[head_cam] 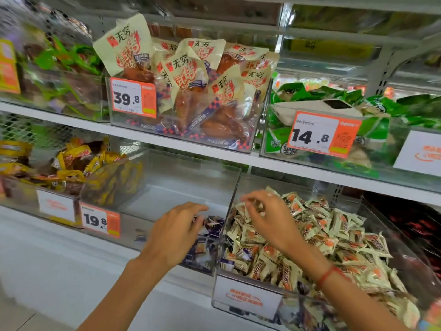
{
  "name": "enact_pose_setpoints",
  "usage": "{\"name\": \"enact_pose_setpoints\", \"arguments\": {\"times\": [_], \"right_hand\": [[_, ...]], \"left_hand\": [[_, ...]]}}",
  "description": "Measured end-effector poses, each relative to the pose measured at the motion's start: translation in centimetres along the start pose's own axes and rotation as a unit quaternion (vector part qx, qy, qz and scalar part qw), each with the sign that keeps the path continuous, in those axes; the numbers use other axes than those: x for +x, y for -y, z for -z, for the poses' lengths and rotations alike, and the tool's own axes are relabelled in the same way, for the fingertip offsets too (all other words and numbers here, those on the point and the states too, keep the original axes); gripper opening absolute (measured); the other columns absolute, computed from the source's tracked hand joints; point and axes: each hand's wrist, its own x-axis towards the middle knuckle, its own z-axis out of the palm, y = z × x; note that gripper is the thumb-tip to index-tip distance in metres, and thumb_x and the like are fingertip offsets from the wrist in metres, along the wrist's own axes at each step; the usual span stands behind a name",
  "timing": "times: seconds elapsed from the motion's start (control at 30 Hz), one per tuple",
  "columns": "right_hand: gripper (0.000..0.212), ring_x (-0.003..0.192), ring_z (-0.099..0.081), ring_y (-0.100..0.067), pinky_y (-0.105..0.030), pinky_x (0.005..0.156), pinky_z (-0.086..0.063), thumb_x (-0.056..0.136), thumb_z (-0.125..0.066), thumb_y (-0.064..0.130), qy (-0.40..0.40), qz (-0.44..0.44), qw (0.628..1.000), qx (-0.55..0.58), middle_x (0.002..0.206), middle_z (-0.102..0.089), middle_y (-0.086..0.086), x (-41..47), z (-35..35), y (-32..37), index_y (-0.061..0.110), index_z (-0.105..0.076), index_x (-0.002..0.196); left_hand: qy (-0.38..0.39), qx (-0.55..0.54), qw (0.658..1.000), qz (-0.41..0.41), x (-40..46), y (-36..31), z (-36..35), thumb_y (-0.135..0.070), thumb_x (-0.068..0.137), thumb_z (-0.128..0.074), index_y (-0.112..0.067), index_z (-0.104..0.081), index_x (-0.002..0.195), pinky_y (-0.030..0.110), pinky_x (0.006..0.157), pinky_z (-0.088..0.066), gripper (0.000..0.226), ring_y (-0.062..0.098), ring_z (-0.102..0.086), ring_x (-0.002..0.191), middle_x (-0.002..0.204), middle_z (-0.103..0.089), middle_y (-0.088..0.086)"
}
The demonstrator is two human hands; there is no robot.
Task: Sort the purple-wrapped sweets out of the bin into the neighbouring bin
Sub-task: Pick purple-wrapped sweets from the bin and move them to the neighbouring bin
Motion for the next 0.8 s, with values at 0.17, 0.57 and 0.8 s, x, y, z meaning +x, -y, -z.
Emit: {"name": "enact_pose_setpoints", "arguments": {"times": [0.17,0.57,0.8], "right_hand": [[0.065,0.134,-0.035,-0.020,-0.040,0.111,-0.030,0.086,-0.061,0.050,0.280,-0.035,0.956,-0.083,0.144,-0.044,0.001,-1.3,-2.7,-2.5,0.026,-0.039,0.142],[0.020,0.109,-0.062,-0.013,-0.036,0.090,-0.052,0.091,-0.064,0.029,0.137,0.008,0.980,-0.144,0.118,-0.067,0.011,-2.4,2.1,-3.8,0.033,-0.068,0.111],[0.026,0.116,-0.055,-0.015,-0.029,0.091,-0.044,0.097,-0.053,0.026,0.098,-0.069,0.973,-0.195,0.124,-0.062,0.009,-5.9,6.5,-6.4,0.033,-0.062,0.120]], "left_hand": [[0.038,-0.054,0.996,-0.062,-1.9,-2.9,0.0,-0.061,0.089,-0.029,-0.039,-0.042,0.138,0.019,0.092,-0.043,0.055,-0.003,-0.051,0.114,0.133,-0.050,-0.022],[-0.026,0.004,0.997,-0.071,-2.6,-4.2,-1.0,-0.033,0.090,-0.057,-0.037,-0.046,0.134,0.025,0.068,-0.048,0.045,0.005,-0.062,0.089,0.121,-0.061,-0.016],[-0.112,0.003,0.983,-0.144,-1.4,-7.4,-1.1,-0.005,0.082,-0.067,-0.023,-0.066,0.112,0.019,0.083,-0.043,0.035,0.006,-0.055,0.103,0.112,-0.065,-0.011]]}}
